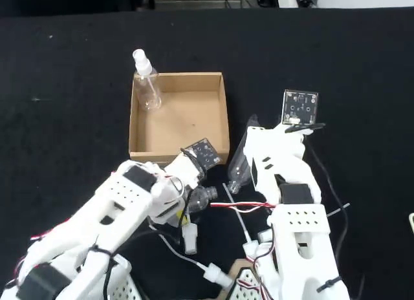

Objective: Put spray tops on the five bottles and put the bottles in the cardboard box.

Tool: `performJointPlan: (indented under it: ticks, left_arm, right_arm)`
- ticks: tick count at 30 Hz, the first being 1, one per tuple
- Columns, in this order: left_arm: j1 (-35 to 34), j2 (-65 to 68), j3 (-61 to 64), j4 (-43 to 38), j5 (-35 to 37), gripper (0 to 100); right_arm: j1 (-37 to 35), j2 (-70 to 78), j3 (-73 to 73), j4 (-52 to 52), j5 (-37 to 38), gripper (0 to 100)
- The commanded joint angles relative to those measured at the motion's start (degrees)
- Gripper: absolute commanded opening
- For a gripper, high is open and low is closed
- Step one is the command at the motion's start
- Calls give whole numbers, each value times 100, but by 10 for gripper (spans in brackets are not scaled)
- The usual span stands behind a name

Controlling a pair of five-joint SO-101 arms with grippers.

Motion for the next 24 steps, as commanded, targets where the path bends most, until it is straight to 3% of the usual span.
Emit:
performJointPlan:
  ticks: [1, 5, 15, 24]
  left_arm:
    - [92, -18, -295, -53, 0, 292]
    - [84, -53, -207, -105, -9, 284]
    - [75, -123, -48, 97, -18, 98]
    - [22, -123, -1560, 2163, -255, 88]
  right_arm:
    - [123, -31, -40, -176, -9, 178]
    - [123, -40, -40, -176, -9, 178]
    - [123, -31, -40, -176, -9, 178]
    - [123, -40, -31, -176, -9, 178]
